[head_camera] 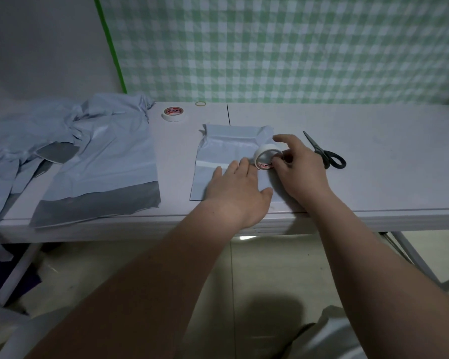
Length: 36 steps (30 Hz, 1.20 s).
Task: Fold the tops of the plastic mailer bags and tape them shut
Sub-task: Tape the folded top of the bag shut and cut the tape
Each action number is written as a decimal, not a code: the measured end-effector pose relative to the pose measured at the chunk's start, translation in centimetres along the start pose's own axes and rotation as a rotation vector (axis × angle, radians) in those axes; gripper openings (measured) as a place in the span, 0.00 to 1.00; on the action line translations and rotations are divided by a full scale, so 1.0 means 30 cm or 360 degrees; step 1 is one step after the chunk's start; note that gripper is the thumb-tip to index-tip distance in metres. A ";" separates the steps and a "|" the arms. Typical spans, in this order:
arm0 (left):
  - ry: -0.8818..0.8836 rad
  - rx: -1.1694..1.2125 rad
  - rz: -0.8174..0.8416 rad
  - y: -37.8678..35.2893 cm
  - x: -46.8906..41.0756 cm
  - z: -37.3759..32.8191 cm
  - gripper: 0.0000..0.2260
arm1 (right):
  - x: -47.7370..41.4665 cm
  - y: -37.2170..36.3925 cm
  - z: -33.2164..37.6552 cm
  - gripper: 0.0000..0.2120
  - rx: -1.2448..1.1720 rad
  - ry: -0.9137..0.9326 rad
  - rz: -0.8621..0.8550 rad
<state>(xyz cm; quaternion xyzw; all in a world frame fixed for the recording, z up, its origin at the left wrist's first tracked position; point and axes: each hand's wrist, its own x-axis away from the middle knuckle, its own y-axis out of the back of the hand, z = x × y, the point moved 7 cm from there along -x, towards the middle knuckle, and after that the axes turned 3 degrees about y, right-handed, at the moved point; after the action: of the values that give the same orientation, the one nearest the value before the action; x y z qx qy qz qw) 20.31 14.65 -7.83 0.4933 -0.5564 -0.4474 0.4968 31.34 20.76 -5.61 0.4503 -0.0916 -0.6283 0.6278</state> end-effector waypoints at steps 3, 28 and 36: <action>0.0030 -0.0012 0.0002 -0.007 0.001 -0.001 0.30 | -0.002 -0.010 0.003 0.16 0.0032 0.0051 0.0014; 0.0063 -0.0155 -0.0018 0.008 0.003 -0.010 0.29 | 0.019 0.059 0.016 0.18 0.0834 0.0322 -0.0326; 0.0132 -0.0228 0.0002 0.004 -0.005 -0.036 0.28 | 0.006 0.052 -0.044 0.21 0.0353 0.0107 -0.0099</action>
<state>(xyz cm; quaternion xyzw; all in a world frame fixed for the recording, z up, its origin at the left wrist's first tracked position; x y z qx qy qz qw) 21.38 14.82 -7.62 0.4743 -0.5022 -0.4650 0.5537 33.37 20.89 -5.39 0.5405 -0.1255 -0.6180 0.5569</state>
